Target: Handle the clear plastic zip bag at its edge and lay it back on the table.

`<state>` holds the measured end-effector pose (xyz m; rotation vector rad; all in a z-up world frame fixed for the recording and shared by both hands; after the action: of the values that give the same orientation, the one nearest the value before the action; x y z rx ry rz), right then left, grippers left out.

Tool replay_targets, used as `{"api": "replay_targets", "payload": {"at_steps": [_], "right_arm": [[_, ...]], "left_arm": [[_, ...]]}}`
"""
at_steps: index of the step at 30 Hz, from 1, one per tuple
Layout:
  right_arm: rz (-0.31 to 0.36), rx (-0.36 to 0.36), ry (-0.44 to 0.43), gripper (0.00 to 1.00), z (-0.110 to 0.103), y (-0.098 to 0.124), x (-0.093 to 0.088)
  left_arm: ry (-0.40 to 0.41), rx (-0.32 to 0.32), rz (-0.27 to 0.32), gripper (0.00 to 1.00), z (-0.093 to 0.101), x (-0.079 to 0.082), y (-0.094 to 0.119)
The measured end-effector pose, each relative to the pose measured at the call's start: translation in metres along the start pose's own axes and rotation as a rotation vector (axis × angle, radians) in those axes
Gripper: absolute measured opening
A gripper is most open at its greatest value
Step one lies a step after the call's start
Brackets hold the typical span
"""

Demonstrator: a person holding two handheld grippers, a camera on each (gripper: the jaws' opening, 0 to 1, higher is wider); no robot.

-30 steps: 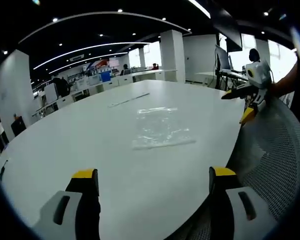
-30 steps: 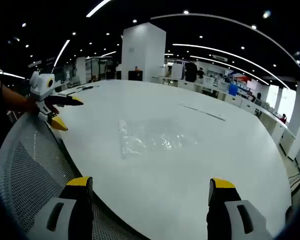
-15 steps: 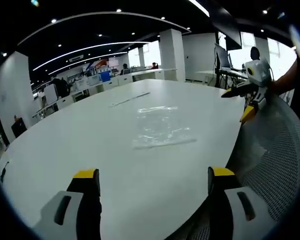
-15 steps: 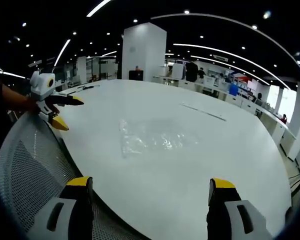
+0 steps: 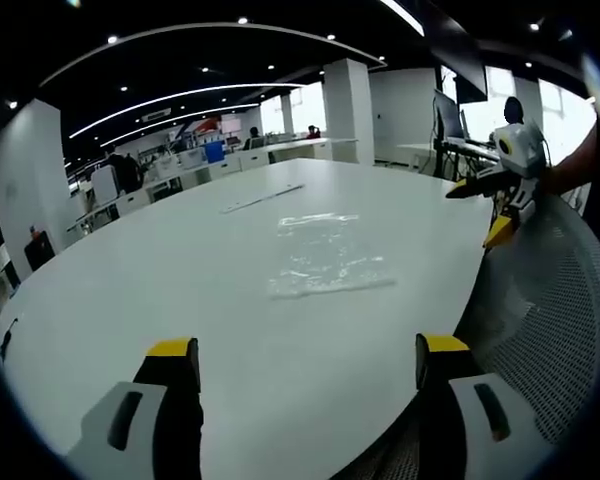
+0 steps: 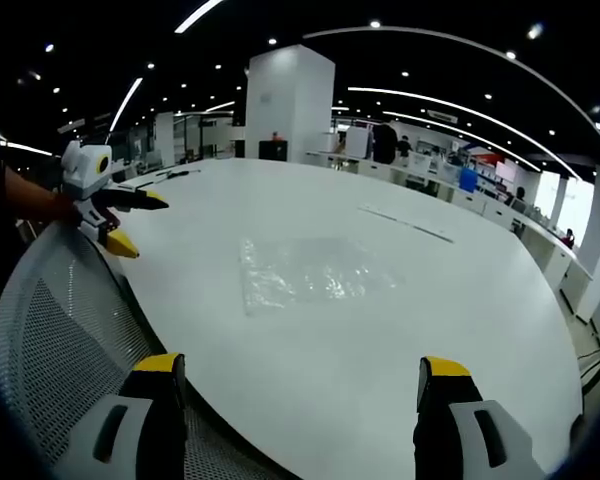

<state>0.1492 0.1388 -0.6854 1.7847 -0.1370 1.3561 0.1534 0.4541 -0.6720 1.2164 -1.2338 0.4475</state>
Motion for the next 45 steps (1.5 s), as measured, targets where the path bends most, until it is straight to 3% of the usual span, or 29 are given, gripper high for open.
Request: {"api": "replay_targets", "payload": {"at_steps": [3,16,45], "right_arm": [[0.004,0.000,-0.001,0.97,0.0001,0.0001,0.0001],[0.020,-0.006,-0.006,0.99,0.0005,0.0006,0.0017],[0.011,-0.011,0.003,0.99,0.0019,0.0007,0.0012]], "left_arm": [[0.037,-0.016,0.027,0.91,0.0021,0.0044,0.0006],[0.033,-0.025,0.038,0.95,0.0053,0.0074,0.0008],[0.024,-0.011,0.029,0.92,-0.0004,0.0020,-0.0008]]}}
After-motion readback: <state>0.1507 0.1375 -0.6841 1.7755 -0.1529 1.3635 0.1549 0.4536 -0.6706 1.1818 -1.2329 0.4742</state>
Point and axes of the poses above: the point that each gripper's makers call its tool centre point, and the gripper's own axes: y roughly backward along the fingers, z roughly to its right, x roughly out of its top, the point moved 5 cm from there along y, roughly backward along the fingers, and after that the axes turned 9 degrees about x, right-handed, at the moved point
